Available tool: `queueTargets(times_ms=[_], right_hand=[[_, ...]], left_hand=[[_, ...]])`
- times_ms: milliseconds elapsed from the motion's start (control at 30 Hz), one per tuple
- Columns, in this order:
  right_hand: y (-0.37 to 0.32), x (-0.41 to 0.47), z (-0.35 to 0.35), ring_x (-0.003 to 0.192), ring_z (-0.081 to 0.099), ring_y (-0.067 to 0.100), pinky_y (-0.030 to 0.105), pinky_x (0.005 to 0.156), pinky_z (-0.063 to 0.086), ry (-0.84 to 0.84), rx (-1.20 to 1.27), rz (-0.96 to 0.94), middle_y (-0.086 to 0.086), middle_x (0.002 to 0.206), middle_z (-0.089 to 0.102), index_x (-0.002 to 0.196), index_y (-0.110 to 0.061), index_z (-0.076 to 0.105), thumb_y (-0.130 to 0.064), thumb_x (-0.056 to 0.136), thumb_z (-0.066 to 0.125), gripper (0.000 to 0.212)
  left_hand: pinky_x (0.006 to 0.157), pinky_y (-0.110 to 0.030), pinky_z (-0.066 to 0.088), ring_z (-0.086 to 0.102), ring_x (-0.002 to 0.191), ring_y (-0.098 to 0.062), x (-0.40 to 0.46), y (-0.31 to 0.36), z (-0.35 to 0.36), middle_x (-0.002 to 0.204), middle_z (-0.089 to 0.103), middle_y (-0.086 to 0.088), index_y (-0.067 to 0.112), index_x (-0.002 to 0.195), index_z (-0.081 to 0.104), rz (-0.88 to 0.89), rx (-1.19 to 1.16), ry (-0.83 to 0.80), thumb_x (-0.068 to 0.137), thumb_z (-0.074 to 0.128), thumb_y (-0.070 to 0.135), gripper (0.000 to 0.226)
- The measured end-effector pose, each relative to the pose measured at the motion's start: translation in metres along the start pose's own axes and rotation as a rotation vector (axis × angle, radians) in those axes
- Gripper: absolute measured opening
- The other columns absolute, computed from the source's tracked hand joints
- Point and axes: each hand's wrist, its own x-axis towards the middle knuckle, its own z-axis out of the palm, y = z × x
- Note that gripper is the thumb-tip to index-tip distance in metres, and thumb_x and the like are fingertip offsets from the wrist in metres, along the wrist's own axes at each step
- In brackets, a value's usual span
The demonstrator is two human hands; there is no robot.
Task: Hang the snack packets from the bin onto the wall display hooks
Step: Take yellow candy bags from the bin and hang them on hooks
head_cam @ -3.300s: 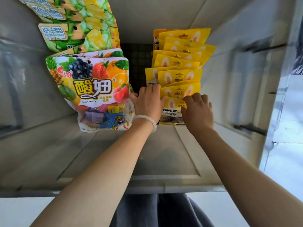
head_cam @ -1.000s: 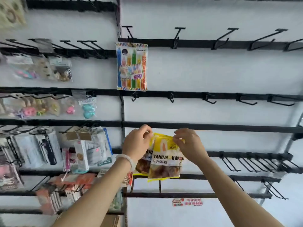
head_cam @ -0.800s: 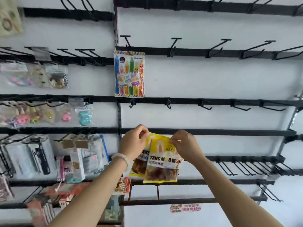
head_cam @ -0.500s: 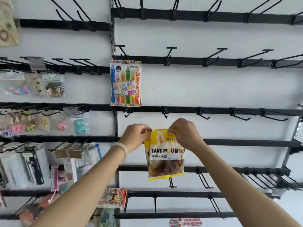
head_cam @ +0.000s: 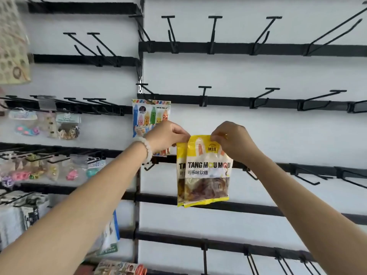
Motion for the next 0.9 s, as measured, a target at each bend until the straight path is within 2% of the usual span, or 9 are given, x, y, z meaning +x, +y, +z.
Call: queueTargets(times_ms=[133, 200, 300, 467, 567, 667, 767, 833, 900], right_hand=[[0.003, 0.011, 0.002, 0.076, 0.058, 0.022, 0.006, 0.060, 0.039, 0.014, 0.033, 0.007, -0.002, 0.086, 0.058, 0.085, -0.005, 0.070, -0.009, 0.088, 0.057, 0.014], [0.003, 0.017, 0.003, 0.073, 0.061, 0.027, 0.013, 0.059, 0.040, 0.026, 0.061, 0.021, -0.005, 0.083, 0.056, 0.084, -0.005, 0.069, -0.009, 0.089, 0.057, 0.014], [0.004, 0.028, 0.007, 0.078, 0.055, 0.018, 0.016, 0.063, 0.033, 0.025, 0.024, 0.031, -0.005, 0.087, 0.054, 0.089, -0.006, 0.070, -0.012, 0.089, 0.056, 0.015], [0.010, 0.052, 0.015, 0.090, 0.048, 0.011, 0.022, 0.075, 0.033, 0.073, -0.025, 0.066, -0.003, 0.100, 0.051, 0.091, -0.014, 0.068, -0.019, 0.089, 0.058, 0.012], [0.007, 0.067, 0.013, 0.073, 0.060, 0.016, 0.029, 0.066, 0.043, 0.057, -0.017, 0.079, -0.001, 0.091, 0.059, 0.084, -0.019, 0.065, -0.021, 0.090, 0.055, 0.012], [0.006, 0.082, 0.010, 0.059, 0.057, 0.006, 0.031, 0.066, 0.047, 0.065, -0.048, 0.089, -0.005, 0.078, 0.061, 0.079, -0.026, 0.058, -0.023, 0.091, 0.053, 0.014], [0.009, 0.095, 0.005, 0.057, 0.057, 0.006, 0.026, 0.062, 0.047, 0.066, -0.027, 0.099, -0.007, 0.074, 0.060, 0.077, -0.026, 0.058, -0.023, 0.091, 0.053, 0.015], [0.009, 0.103, 0.000, 0.058, 0.055, 0.006, 0.013, 0.054, 0.041, 0.070, 0.004, 0.096, -0.005, 0.073, 0.059, 0.078, -0.023, 0.061, -0.021, 0.090, 0.054, 0.014], [0.008, 0.108, -0.004, 0.060, 0.051, 0.007, 0.008, 0.048, 0.037, 0.091, 0.040, 0.098, -0.007, 0.071, 0.058, 0.081, -0.021, 0.063, -0.020, 0.091, 0.055, 0.013]], left_hand=[[0.065, -0.003, 0.043, 0.057, 0.076, 0.002, 0.015, 0.002, -0.008, 0.082, 0.063, 0.012, 0.018, 0.085, 0.065, 0.034, 0.007, -0.056, 0.086, 0.064, 0.020, 0.003], [0.070, -0.006, 0.044, 0.058, 0.078, -0.002, 0.021, 0.000, -0.009, 0.083, 0.063, 0.010, 0.017, 0.084, 0.064, 0.073, -0.011, -0.047, 0.087, 0.062, 0.018, 0.004], [0.073, -0.010, 0.045, 0.059, 0.078, -0.003, 0.030, -0.006, -0.012, 0.082, 0.063, 0.010, 0.019, 0.081, 0.063, 0.112, -0.048, 0.018, 0.087, 0.062, 0.015, 0.007], [0.076, -0.015, 0.042, 0.057, 0.081, -0.002, 0.044, -0.015, -0.021, 0.080, 0.061, 0.014, 0.022, 0.077, 0.063, 0.166, 0.038, 0.162, 0.087, 0.062, 0.017, 0.011], [0.075, -0.021, 0.043, 0.058, 0.081, -0.002, 0.053, -0.020, -0.028, 0.081, 0.063, 0.015, 0.022, 0.079, 0.065, 0.190, 0.128, 0.239, 0.086, 0.063, 0.024, 0.008], [0.067, -0.018, 0.042, 0.060, 0.077, -0.006, 0.061, -0.022, -0.033, 0.076, 0.060, 0.020, 0.025, 0.078, 0.063, 0.216, 0.219, 0.293, 0.086, 0.062, 0.027, 0.009], [0.067, -0.024, 0.047, 0.063, 0.074, -0.015, 0.070, -0.020, -0.036, 0.073, 0.060, 0.020, 0.027, 0.076, 0.061, 0.220, 0.254, 0.347, 0.087, 0.062, 0.028, 0.011], [0.067, -0.023, 0.045, 0.060, 0.072, -0.009, 0.076, -0.020, -0.039, 0.075, 0.060, 0.019, 0.026, 0.076, 0.061, 0.220, 0.234, 0.372, 0.087, 0.062, 0.028, 0.011], [0.062, -0.015, 0.038, 0.054, 0.068, 0.001, 0.081, -0.021, -0.044, 0.078, 0.061, 0.015, 0.023, 0.078, 0.062, 0.224, 0.207, 0.386, 0.087, 0.061, 0.027, 0.010]])
